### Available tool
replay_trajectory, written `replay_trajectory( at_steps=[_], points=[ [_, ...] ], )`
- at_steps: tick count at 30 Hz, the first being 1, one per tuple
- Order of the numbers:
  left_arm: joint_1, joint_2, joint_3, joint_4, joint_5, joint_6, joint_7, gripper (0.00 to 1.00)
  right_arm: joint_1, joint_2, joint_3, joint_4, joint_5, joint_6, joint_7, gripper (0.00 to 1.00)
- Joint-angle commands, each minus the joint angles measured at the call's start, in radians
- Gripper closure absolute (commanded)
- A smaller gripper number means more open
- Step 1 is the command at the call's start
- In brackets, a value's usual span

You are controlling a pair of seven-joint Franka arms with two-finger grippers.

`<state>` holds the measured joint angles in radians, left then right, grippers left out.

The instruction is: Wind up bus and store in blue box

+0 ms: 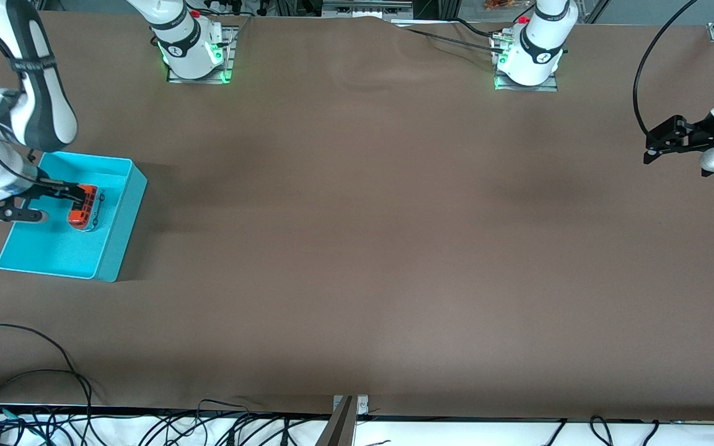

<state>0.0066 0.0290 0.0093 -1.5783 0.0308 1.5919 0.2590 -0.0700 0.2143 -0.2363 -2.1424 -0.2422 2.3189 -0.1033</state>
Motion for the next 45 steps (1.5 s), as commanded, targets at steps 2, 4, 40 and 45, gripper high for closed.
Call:
replay_trajectory(
  at_steps=[2,4,40,45],
  points=[
    [0.0,0.019,-0.005,0.041,0.02,-0.023,-0.004,0.0,-0.002,-0.133,0.032,-0.013,-0.008,-0.113,0.01,0.0],
    [0.0,0.019,-0.005,0.041,0.018,-0.023,-0.006,0.0,-0.001,-0.17,0.043,-0.011,-0.006,-0.145,0.01,0.0],
    [0.0,0.019,-0.006,0.041,0.021,-0.023,0.0,0.0,0.019,-0.158,0.354,0.506,0.258,-0.734,0.376,0.0],
    [-0.002,0.019,-0.006,0.041,0.02,-0.023,0.002,0.0,0.018,-0.154,0.345,0.506,0.262,-0.737,0.217,0.0]
  ],
)
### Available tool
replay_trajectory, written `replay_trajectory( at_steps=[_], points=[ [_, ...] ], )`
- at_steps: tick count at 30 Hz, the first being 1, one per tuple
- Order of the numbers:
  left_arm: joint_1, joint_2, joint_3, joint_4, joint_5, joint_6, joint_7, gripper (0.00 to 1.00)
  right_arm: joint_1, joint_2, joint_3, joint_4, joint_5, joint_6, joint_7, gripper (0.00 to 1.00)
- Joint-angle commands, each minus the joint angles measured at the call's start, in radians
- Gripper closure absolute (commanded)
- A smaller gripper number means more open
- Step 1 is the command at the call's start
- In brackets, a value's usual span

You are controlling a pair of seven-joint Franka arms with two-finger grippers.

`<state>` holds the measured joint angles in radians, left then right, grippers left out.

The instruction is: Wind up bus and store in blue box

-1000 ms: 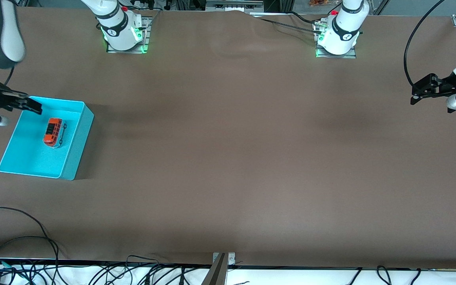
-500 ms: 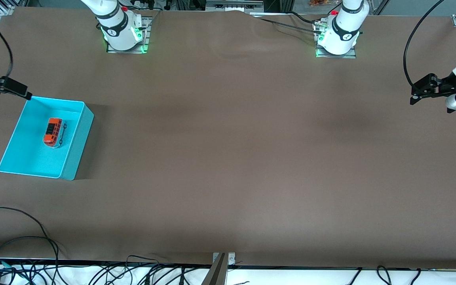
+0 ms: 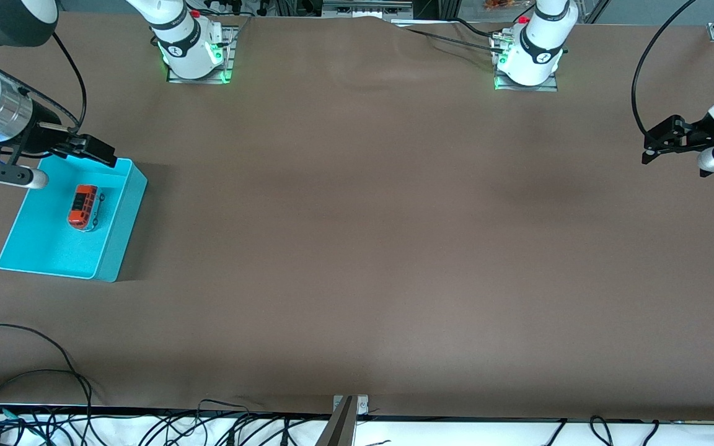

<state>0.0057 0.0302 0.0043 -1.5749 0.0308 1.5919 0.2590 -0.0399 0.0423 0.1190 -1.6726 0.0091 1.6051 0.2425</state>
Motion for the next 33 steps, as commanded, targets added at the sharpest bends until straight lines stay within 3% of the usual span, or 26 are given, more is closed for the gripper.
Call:
replay_trajectory(
  at_steps=[1,33],
  points=[
    [-0.001,0.017,-0.001,0.038,0.02,-0.023,0.002,0.0,-0.014,0.018,-0.012,0.036,0.012,-0.025,-0.141,0.0],
    [-0.009,0.017,-0.001,0.061,0.021,-0.023,0.003,0.0,-0.023,0.022,-0.062,0.04,-0.001,-0.03,-0.241,0.0]
  ],
)
